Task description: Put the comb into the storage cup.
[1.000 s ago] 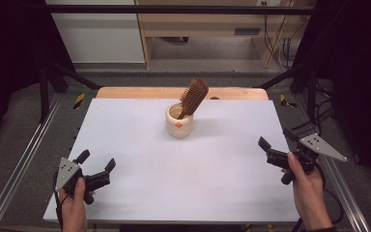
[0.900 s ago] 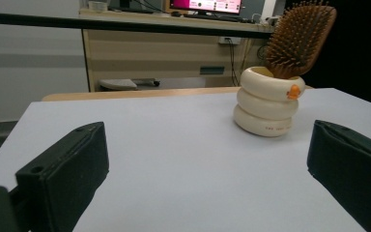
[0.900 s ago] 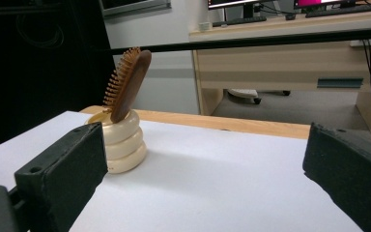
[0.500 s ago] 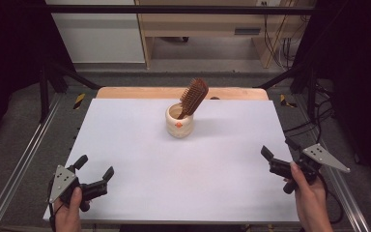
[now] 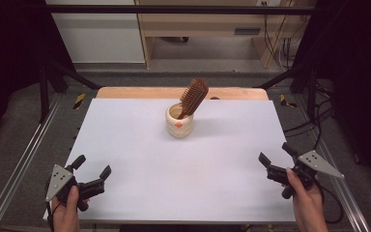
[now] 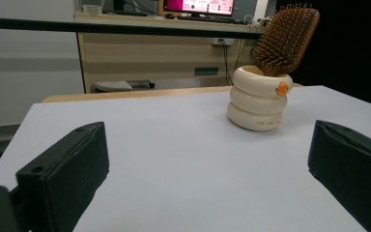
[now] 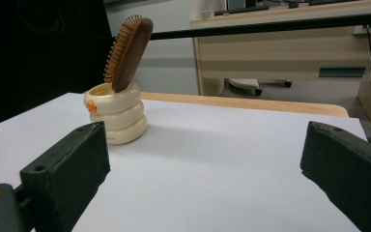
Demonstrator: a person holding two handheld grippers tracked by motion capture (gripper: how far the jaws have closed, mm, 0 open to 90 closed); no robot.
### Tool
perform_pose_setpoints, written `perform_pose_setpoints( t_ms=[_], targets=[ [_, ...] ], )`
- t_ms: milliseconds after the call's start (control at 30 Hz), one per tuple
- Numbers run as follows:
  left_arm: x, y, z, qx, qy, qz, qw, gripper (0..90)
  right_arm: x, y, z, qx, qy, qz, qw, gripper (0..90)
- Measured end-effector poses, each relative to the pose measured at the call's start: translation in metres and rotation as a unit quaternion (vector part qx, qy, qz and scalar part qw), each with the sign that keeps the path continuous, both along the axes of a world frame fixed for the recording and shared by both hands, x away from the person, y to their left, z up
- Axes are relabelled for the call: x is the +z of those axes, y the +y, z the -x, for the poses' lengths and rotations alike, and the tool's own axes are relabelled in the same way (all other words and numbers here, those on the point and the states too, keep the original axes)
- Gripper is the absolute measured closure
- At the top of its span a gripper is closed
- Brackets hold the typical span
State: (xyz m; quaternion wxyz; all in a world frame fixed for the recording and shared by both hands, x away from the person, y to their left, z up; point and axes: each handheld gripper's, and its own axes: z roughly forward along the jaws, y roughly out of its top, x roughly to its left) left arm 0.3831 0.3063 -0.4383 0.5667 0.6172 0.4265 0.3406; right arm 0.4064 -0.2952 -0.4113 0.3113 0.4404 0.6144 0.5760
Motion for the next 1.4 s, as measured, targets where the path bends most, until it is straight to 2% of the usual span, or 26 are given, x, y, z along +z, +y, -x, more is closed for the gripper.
perform_pose_setpoints(
  t_ms=[67, 333, 767, 1400],
  targets=[
    [0.000, 0.001, 0.000, 0.001, 0.001, 0.004, 1.0000, 0.9, -0.004, 0.002, -0.001, -0.004, -0.003, 0.010, 0.9999, 4.3],
    [0.000, 0.003, -0.001, 0.002, -0.001, 0.012, 0.9999, 0.9, -0.016, 0.007, -0.002, -0.004, 0.000, 0.015, 0.9999, 4.1],
    [0.000, 0.003, -0.001, -0.001, -0.004, 0.009, 0.9999, 0.9, -0.034, 0.014, -0.003, 0.004, 0.006, 0.029, 0.9996, 3.5],
    [-0.001, -0.001, -0.001, -0.011, -0.009, -0.004, 0.9999, 1.0, -0.052, 0.029, -0.005, 0.052, 0.018, 0.042, 0.9976, 3.4]
  ],
)
